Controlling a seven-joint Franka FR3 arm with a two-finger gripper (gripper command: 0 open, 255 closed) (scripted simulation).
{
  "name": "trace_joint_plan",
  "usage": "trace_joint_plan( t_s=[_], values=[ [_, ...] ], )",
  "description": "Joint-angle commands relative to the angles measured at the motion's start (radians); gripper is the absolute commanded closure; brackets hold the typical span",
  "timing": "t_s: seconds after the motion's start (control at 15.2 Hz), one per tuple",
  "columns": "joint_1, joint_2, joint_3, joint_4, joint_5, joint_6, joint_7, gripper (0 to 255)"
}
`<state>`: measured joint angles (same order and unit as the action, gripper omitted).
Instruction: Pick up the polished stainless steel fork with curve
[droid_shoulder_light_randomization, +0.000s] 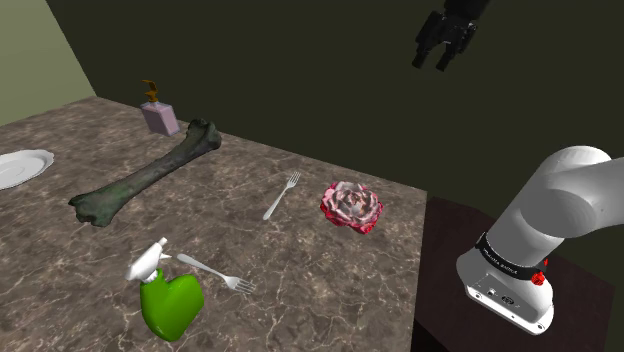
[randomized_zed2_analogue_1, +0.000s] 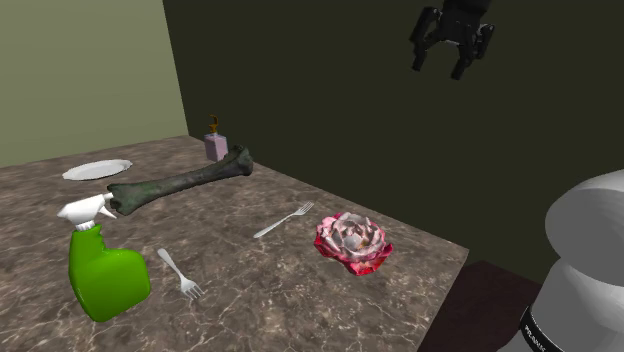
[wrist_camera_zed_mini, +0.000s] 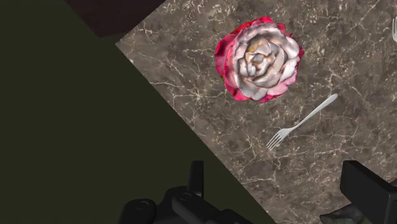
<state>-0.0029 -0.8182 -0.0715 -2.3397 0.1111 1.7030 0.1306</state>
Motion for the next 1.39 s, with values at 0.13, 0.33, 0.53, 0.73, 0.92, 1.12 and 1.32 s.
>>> trace_joint_plan(
  t_s=[0.13, 0.33, 0.53, 0.73, 0.92, 1.12, 1.32],
  values=[
    [-0.006, 0.013, 0.047, -0.040, 0.018, 0.055, 0.070, 0],
    [-0.013, 0.048, 0.119, -0.088, 0.043, 0.138, 0.176, 0],
    [-0.020, 0.102, 0.191, -0.119, 0.066, 0.223, 0.283, 0],
    [-0.030, 0.174, 0.263, -0.134, 0.082, 0.308, 0.391, 0],
    [-0.045, 0.261, 0.335, -0.132, 0.087, 0.392, 0.502, 0],
    [-0.066, 0.364, 0.405, -0.115, 0.076, 0.471, 0.620, 0],
    [-0.094, 0.479, 0.472, -0.083, 0.042, 0.544, 0.748, 0]
  ],
)
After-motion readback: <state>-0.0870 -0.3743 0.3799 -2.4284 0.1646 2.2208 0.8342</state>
